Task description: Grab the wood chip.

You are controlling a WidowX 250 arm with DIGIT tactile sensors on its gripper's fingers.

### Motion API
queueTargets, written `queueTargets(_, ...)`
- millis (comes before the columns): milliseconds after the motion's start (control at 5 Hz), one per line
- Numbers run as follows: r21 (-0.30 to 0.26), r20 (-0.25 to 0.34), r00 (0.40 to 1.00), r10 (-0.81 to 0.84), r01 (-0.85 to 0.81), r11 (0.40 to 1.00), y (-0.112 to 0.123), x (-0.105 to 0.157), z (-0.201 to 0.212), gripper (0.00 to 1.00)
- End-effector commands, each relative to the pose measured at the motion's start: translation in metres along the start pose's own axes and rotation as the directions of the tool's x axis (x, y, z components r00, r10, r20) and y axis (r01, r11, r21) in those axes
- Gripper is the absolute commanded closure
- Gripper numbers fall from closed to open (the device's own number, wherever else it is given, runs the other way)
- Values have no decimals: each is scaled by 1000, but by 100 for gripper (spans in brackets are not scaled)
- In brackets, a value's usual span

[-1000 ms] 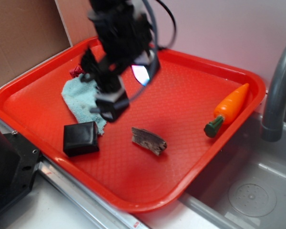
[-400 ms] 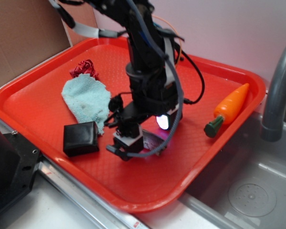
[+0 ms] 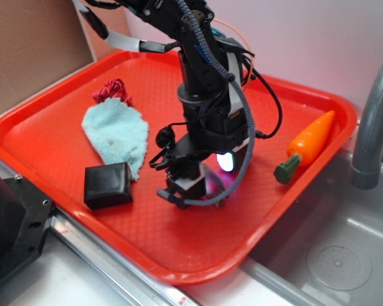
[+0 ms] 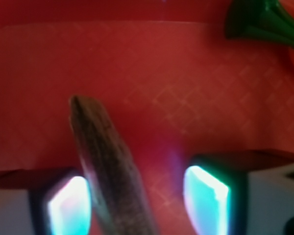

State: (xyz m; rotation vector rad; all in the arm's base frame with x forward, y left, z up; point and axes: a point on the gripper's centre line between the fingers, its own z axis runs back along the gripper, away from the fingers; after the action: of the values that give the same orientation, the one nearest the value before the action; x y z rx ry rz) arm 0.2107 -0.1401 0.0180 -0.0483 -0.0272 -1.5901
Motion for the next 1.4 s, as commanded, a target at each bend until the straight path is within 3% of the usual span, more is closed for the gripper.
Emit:
queueTargets(0, -13, -21, 1000, -11, 10, 1000, -10, -2, -4, 100)
queueTargets(200, 13, -41, 999, 28, -27, 1000, -5, -7, 9, 100)
queueTargets(400, 68, -105, 959, 265, -259, 964, 1, -18, 50, 100)
queueTargets(600, 145, -148, 853, 500, -481, 865, 2, -28, 85, 100)
queueTargets(800, 210, -137, 699, 702, -672, 710, -7, -41, 111, 100)
queueTargets(1000, 261, -112, 500, 859, -819, 511, -17, -63, 132, 100)
queueTargets(1200, 178, -59, 282, 958, -941, 288, -28, -88, 154, 100)
